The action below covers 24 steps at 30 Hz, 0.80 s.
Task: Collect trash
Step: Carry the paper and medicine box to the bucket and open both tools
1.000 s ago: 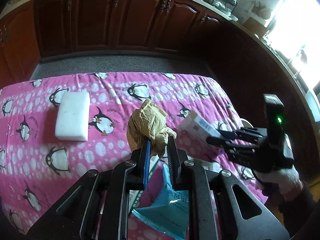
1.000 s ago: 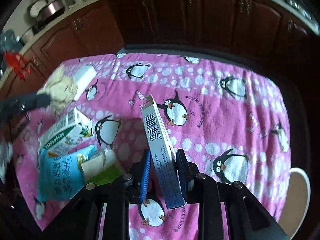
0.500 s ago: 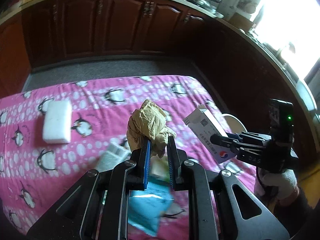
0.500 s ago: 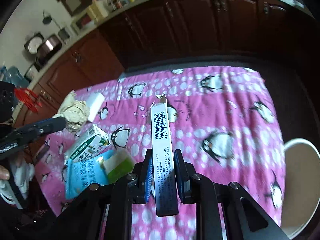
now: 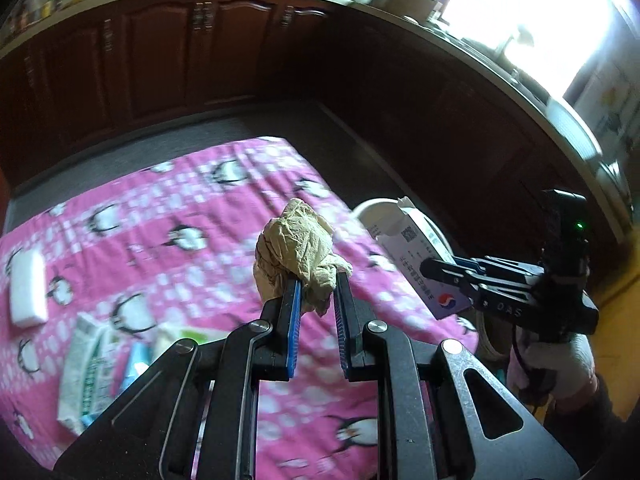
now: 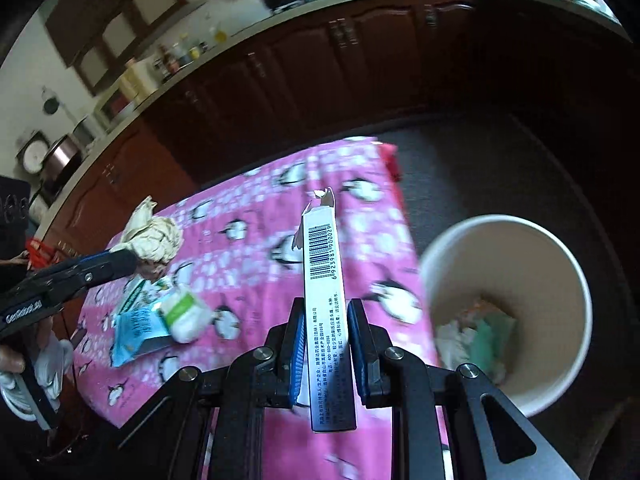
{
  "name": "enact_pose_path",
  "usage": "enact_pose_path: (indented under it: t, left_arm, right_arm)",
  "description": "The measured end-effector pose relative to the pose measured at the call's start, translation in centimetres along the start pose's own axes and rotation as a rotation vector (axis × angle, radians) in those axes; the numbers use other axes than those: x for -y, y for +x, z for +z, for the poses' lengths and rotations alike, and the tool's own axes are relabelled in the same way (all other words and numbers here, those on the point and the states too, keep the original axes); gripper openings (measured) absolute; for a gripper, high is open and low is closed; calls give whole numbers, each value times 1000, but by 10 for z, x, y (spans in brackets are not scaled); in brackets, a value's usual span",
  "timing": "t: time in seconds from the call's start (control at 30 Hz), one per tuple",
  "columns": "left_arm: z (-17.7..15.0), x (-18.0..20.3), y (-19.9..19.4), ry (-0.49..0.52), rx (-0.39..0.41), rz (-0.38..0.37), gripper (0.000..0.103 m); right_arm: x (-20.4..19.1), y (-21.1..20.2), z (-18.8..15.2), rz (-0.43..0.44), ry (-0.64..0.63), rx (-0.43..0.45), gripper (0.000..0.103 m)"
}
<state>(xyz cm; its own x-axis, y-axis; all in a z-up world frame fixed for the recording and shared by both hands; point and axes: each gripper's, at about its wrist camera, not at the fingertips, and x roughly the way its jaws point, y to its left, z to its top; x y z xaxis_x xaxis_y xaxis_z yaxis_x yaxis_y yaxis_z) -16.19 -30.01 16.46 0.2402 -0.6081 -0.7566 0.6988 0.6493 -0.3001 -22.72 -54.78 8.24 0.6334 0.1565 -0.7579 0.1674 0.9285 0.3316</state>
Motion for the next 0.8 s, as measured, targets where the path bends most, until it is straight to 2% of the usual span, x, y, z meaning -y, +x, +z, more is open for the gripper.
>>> enact_pose_path:
  t: [0.17, 0.37, 0.8]
  left_arm:
    - [6, 39, 21, 60, -31, -34, 13]
    - [8, 65, 52, 87, -84, -64, 13]
    - [13, 100, 135, 15, -208, -166, 13]
  right_arm:
    - [38, -10, -7, -56, 72, 6, 19]
    - [78, -11, -19, -92, 164, -4, 19]
    - [131, 16, -32, -190, 287, -78, 19]
